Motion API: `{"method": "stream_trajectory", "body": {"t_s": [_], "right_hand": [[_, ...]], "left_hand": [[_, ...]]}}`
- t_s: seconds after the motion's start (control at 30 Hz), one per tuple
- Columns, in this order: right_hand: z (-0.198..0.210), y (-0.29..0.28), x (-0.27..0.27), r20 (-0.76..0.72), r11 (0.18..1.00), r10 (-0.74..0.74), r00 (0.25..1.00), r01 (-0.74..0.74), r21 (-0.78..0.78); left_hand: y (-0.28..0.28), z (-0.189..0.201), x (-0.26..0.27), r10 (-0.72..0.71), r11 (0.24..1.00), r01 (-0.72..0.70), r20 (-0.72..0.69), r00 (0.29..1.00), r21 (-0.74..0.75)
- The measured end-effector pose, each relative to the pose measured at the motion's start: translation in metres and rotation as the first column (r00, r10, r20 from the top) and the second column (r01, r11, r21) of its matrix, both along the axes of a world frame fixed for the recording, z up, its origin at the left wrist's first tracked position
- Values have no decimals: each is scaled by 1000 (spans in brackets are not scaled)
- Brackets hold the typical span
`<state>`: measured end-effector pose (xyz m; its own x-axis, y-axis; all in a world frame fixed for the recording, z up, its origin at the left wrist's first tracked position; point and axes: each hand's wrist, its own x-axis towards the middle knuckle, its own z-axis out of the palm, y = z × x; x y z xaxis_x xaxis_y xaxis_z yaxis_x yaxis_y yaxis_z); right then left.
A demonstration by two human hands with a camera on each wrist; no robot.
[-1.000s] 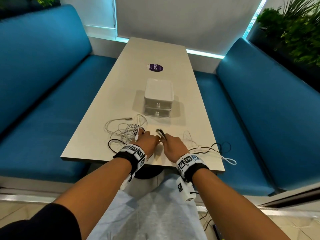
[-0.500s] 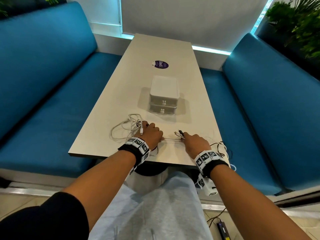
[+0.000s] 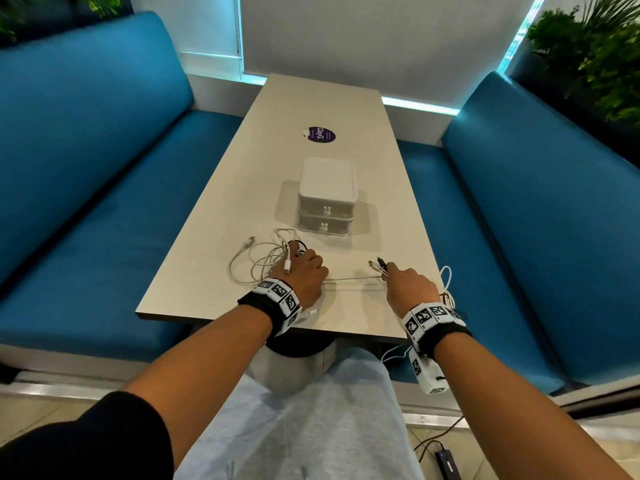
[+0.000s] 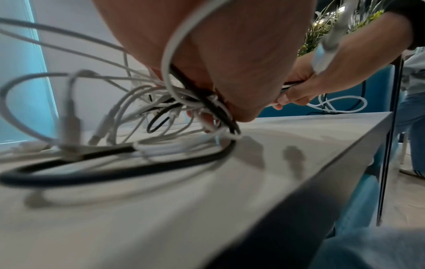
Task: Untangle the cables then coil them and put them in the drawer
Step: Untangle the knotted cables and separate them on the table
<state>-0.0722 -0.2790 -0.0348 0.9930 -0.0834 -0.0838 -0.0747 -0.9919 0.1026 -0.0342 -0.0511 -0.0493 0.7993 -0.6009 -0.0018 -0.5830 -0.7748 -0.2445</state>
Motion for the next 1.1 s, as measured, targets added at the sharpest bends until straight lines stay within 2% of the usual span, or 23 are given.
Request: {"method": "stream_trajectory", "body": {"t_s": [0.23, 0.3, 0.4, 0.53, 0.67, 0.83, 0.97, 1.1], "right_hand": [[2, -1, 2, 11, 998, -57, 998, 57, -8], [5, -4, 4, 12, 997, -78, 997, 78, -8], [7, -10, 4, 8, 995, -99, 995, 99, -14], [9, -14, 5, 6, 991, -132, 991, 132, 5], [10, -13, 10, 7, 983, -179, 984, 178, 46], [10, -8, 12, 12, 981, -190, 982, 190, 49], [10, -8, 9, 4, 982, -182, 983, 182, 41], [12, -19, 3, -9, 976, -217, 976, 217, 32]], "left_hand": [[-19, 4, 1, 157, 986, -159, -45, 987, -41], [-18, 2, 2, 160, 983, -164, -47, 986, -81], [-8, -4, 4, 50, 980, -35, 73, 996, -196], [4, -10, 8, -111, 950, 175, 244, 963, -258], [6, -6, 12, -182, 919, 226, 159, 970, -324], [3, 9, 5, -184, 915, 181, 27, 983, -361], [10, 19, 4, -127, 913, 125, 21, 992, -389], [37, 23, 16, -136, 923, 119, -23, 990, -366]]}}
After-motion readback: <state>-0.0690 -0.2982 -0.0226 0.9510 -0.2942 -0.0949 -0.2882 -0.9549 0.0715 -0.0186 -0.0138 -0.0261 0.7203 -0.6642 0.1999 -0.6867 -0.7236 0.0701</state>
